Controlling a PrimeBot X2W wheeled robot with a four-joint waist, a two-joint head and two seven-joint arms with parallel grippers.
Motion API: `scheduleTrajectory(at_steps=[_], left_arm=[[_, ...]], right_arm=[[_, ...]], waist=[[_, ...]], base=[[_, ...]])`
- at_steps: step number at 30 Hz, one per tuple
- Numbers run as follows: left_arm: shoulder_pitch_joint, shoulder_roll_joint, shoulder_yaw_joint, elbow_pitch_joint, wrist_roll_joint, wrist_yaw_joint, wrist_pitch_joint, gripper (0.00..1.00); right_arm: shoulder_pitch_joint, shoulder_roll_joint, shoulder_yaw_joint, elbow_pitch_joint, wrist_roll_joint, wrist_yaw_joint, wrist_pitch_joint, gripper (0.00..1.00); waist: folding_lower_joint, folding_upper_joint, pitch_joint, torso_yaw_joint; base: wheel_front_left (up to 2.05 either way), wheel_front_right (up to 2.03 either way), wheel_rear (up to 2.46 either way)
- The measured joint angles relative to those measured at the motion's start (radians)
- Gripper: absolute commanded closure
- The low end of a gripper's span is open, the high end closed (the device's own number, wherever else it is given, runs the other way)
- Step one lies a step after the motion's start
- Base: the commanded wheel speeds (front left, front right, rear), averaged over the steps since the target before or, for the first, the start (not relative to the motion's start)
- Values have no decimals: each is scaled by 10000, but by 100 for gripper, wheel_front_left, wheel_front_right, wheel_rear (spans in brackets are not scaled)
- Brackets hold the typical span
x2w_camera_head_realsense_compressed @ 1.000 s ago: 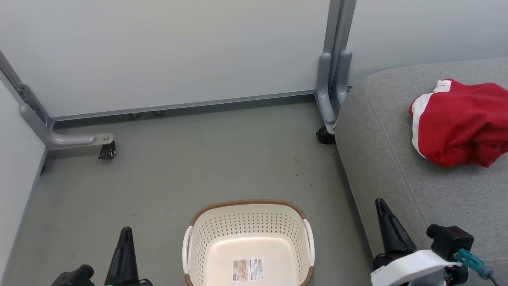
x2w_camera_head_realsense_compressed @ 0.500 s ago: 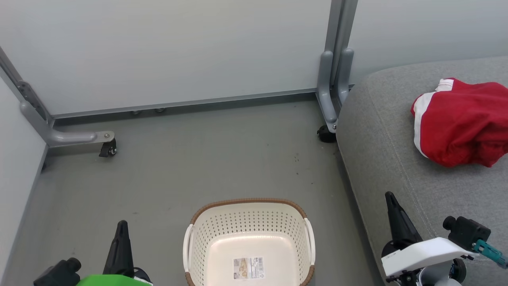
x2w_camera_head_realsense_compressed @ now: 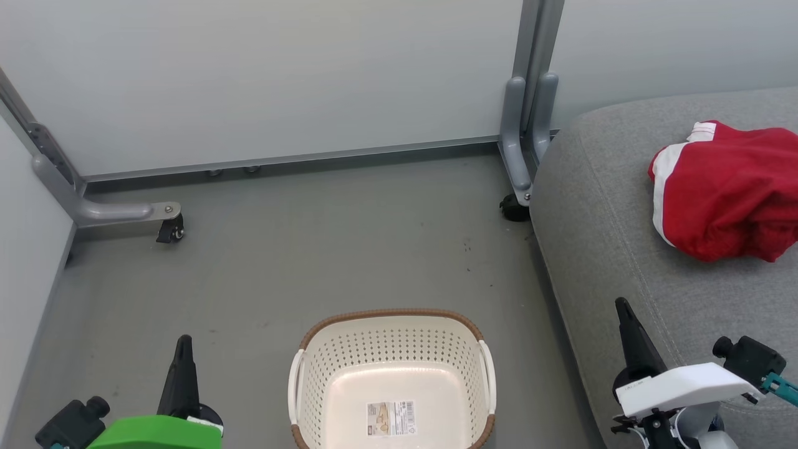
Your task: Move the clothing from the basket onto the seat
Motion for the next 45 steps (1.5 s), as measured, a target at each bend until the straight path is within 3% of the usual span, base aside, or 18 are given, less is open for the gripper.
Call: scheduleTrajectory(at_steps=[45], left_arm=[[-975, 54, 556, 552, -4466, -267, 1191, 100]], right_arm=[[-738, -35, -805, 445, 4780, -8, 1193, 100]], waist=[[0, 0, 194, 129]], base=[[0, 0, 0]])
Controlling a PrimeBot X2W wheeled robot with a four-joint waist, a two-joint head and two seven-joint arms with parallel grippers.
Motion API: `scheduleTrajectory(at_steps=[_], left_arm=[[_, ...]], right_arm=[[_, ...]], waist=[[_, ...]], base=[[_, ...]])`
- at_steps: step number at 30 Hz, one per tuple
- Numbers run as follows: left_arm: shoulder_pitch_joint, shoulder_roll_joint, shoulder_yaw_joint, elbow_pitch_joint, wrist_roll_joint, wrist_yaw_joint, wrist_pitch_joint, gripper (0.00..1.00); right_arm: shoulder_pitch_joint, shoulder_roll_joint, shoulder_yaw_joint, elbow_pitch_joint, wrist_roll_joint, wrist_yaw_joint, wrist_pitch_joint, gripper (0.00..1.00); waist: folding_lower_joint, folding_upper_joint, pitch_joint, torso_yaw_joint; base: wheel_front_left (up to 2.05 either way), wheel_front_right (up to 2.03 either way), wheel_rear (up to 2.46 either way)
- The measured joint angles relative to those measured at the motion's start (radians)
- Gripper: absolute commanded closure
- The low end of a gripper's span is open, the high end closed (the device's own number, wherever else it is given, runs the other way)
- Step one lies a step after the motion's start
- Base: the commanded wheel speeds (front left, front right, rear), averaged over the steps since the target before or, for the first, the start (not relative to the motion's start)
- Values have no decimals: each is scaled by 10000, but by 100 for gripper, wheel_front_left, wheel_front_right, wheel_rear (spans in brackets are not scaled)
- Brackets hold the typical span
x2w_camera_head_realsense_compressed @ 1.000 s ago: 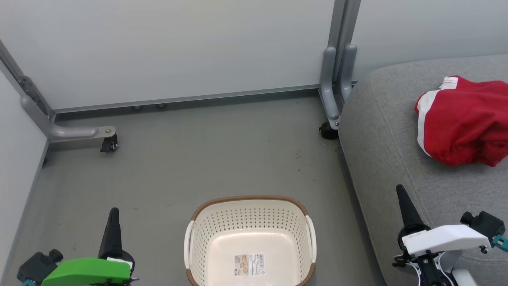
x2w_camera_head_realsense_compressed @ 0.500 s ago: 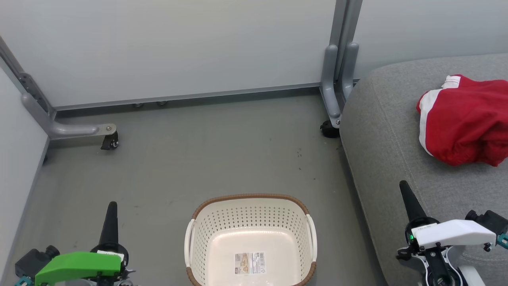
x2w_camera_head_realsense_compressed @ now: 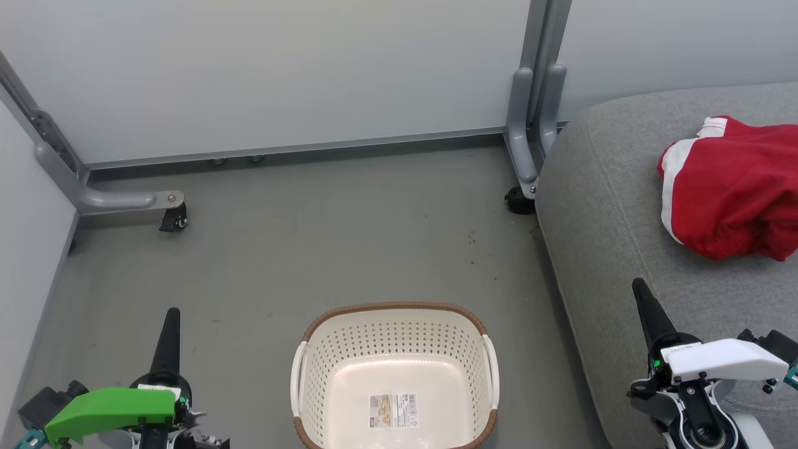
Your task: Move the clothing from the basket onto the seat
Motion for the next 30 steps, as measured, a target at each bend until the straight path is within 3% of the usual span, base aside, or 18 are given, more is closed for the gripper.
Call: scheduleTrajectory(at_steps=[30], left_arm=[[-547, -8, 328, 278, -2165, -132, 644, 100]], right_arm=[[-324, 33, -472, 215, 2295, 0, 629, 100]], waist=[[0, 0, 131, 87]], base=[[0, 0, 0]])
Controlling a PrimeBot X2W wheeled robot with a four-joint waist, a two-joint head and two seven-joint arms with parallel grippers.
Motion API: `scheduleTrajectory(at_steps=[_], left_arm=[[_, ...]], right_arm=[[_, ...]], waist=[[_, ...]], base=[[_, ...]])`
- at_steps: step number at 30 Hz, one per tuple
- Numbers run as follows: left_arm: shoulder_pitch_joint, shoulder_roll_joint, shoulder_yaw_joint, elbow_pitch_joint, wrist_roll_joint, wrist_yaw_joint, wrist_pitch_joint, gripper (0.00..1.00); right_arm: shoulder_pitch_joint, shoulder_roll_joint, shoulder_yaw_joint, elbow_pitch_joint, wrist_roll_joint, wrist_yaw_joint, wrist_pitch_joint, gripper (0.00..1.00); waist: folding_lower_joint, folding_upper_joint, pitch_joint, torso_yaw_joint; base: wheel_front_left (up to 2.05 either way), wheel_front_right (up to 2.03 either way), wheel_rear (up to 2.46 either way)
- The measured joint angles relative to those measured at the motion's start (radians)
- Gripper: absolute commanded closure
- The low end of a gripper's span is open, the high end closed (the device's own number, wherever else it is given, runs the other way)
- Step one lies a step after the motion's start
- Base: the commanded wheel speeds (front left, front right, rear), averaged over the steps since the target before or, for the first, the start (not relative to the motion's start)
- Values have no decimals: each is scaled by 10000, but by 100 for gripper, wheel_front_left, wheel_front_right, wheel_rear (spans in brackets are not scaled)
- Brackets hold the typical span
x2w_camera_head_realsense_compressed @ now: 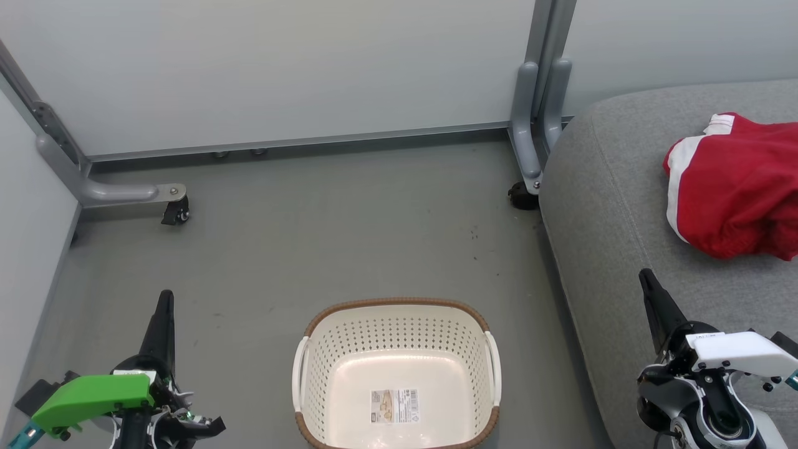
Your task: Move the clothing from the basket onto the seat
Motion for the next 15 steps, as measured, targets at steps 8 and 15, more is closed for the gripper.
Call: scheduleTrajectory(at_steps=[8, 15], left_arm=[[-81, -8, 59, 59, -347, -42, 90, 100], [-94, -21, 73, 61, -347, -42, 102, 100]], right_arm=[[-91, 13, -94, 42, 351, 0, 117, 100], [-92, 31, -127, 44, 345, 0, 150, 100]], waist=[[0, 0, 22, 15], [0, 0, 22, 15]], base=[[0, 0, 0], [0, 0, 0]])
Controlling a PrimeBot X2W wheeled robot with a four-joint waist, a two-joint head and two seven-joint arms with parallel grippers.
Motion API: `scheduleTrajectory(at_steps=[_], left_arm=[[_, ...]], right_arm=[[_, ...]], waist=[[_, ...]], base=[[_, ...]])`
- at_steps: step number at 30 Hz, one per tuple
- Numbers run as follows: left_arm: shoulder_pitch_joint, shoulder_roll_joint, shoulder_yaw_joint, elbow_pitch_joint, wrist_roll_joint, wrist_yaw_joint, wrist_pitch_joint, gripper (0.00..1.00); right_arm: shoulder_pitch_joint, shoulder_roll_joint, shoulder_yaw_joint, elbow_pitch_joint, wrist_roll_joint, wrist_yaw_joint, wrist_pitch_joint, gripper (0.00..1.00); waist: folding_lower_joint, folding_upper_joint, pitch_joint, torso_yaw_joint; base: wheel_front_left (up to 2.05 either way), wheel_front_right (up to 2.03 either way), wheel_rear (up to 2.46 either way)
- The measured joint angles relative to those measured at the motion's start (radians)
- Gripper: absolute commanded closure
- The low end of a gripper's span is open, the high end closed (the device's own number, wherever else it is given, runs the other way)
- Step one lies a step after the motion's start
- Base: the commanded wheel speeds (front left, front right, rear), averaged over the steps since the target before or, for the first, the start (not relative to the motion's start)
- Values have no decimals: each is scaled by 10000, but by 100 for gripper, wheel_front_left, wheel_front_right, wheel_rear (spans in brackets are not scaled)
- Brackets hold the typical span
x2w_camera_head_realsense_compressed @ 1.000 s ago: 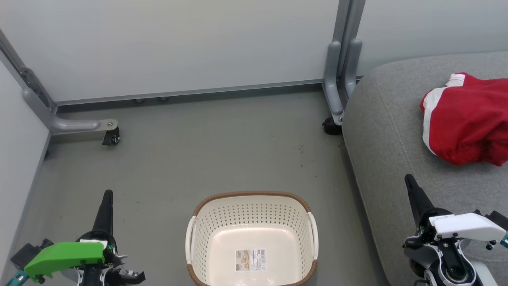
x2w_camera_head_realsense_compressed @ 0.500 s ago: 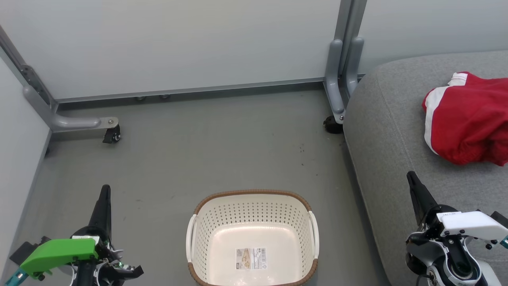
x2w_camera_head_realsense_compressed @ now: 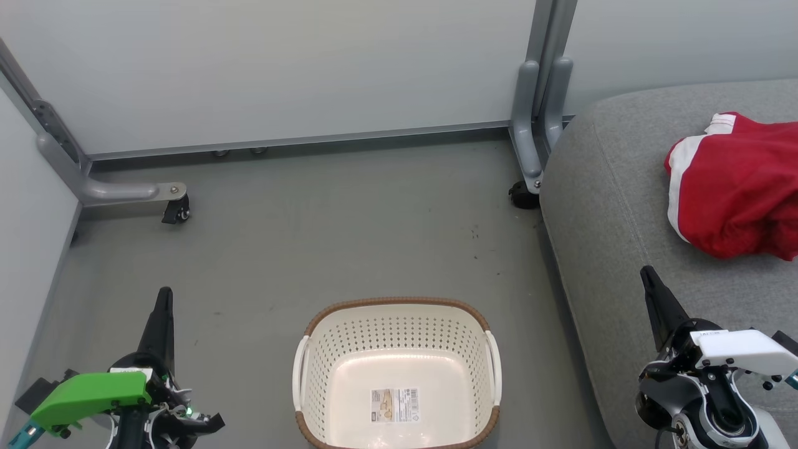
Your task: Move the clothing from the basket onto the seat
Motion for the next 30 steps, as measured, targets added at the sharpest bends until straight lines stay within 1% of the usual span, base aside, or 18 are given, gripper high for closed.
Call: scheduleTrajectory(at_steps=[30], left_arm=[[-2, -77, 61, 4, 33, 0, 73, 100]], right_arm=[[-5, 61, -100, 8, -84, 0, 88, 100]], waist=[[0, 0, -1, 0]], base=[[0, 0, 0]])
